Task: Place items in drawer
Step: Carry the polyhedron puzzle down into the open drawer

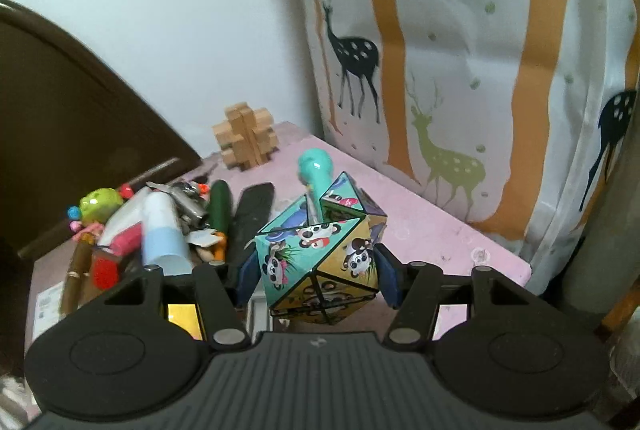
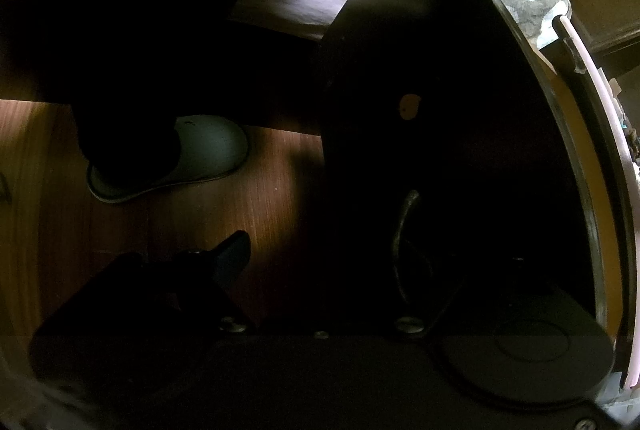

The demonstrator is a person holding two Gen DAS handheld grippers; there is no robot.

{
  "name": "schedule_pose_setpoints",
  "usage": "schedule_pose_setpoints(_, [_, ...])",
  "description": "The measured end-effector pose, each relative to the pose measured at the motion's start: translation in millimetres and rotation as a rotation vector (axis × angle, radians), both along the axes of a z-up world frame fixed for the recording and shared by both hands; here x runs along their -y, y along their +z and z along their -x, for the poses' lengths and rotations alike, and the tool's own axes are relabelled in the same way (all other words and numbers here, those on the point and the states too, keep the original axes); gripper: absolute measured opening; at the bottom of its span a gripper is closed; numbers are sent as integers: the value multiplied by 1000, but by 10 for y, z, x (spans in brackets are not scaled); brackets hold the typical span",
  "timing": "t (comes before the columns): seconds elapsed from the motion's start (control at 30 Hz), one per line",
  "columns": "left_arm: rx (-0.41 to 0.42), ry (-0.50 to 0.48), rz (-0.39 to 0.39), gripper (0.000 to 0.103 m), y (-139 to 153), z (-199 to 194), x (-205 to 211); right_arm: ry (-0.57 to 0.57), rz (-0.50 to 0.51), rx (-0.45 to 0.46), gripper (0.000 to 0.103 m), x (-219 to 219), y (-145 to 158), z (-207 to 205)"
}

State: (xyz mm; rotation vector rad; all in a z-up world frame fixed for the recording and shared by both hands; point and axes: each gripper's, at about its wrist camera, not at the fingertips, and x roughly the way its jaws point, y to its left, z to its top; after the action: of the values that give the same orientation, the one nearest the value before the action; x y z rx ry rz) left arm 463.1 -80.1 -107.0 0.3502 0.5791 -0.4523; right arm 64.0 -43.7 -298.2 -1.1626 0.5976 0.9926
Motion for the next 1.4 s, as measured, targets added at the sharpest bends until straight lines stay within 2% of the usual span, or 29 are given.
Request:
schedule_pose_setpoints(0.1, [7, -11, 22, 58, 137, 131, -47, -1, 1, 0, 83, -3, 2, -2])
schedule_pose_setpoints(0.23, [11, -12, 12, 56, 250, 384, -98, -3, 1, 1, 83, 4, -2, 6])
schedule_pose_setpoints(0.43, [-17, 39, 38, 56, 229, 806, -327, -6, 4, 2, 82, 0, -5, 9])
schedule_pose_setpoints(0.6, [-85, 118, 61, 56, 5, 1110, -541, -8, 5, 1, 82, -6, -5, 11])
schedule_pose_setpoints(0.8, [-235, 243, 64, 56, -506, 1345, -824, -8, 4, 1, 82, -10, -11, 6])
schedule_pose_setpoints(0.93, [-359, 273, -35, 56, -934, 1385, -862, -9, 3, 1, 83, -7, -13, 7])
schedule_pose_setpoints(1.13, [-512, 230, -83, 56, -1338, 1341, -909, -9, 1, 3, 84, -3, -17, 11])
schedule_pose_setpoints(1.23, [-547, 211, -85, 56, -1463, 1327, -900, -13, 3, 3, 86, -12, -28, 16])
schedule_pose_setpoints(1.4, [-532, 232, -106, 56, -1545, 1330, -875, -22, 10, 4, 88, -41, -49, 26])
